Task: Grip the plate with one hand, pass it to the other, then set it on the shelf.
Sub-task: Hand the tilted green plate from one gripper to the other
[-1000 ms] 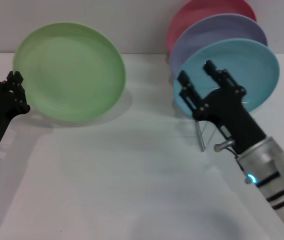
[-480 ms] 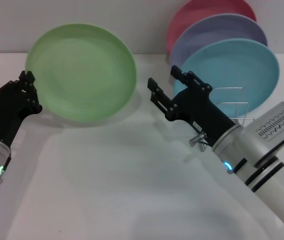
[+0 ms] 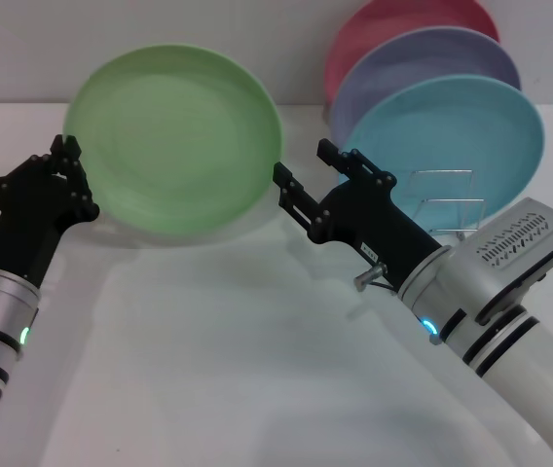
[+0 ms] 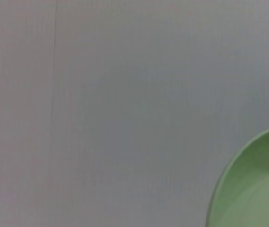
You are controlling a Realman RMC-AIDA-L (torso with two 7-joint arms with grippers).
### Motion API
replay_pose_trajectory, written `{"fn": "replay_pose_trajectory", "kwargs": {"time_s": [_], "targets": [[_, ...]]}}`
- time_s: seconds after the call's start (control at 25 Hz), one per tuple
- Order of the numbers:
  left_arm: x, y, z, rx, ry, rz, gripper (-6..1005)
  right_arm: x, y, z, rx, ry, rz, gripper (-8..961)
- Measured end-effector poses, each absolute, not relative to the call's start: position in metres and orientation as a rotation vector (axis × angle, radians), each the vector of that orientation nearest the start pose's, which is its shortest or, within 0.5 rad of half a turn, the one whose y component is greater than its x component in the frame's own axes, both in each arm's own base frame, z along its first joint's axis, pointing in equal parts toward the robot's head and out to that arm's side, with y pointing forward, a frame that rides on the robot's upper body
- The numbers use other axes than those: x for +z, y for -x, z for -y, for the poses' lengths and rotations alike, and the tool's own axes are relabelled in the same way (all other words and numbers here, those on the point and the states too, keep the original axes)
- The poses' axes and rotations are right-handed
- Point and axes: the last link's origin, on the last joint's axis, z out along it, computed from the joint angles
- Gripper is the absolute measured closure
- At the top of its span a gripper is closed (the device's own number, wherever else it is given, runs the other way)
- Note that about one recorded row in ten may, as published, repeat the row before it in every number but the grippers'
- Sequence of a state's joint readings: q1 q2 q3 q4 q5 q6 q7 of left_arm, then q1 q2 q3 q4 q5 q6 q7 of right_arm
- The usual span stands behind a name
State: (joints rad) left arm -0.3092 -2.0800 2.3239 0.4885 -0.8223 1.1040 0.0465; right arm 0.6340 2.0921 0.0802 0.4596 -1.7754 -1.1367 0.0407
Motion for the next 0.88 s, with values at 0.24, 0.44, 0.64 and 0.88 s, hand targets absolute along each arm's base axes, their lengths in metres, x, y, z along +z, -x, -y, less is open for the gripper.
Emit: {"fn": "replay_pose_trajectory", "kwargs": {"time_s": [0.24,0.44,0.64,0.88], "targets": [[-0.048,0.282,-0.308,-0.752,1.597,0.510,968,-0.118,-0.205,-0.323,0.921,2.049,-0.476,372],[-0.048,0.285,-0.301,-0.716,1.534,0.539,968,-0.119,-0.207,-0.327,0.896,2.063,-0.475,377],[-0.053,0.284,-0.290,-0.656,1.480,0.566,968,-0.118,-0.206,-0.331,0.883,2.066,-0.474,383],[-0.055,0.286,-0.274,-0.625,1.418,0.607,968,-0.118,-0.204,-0.335,0.875,2.077,-0.465,389]]}}
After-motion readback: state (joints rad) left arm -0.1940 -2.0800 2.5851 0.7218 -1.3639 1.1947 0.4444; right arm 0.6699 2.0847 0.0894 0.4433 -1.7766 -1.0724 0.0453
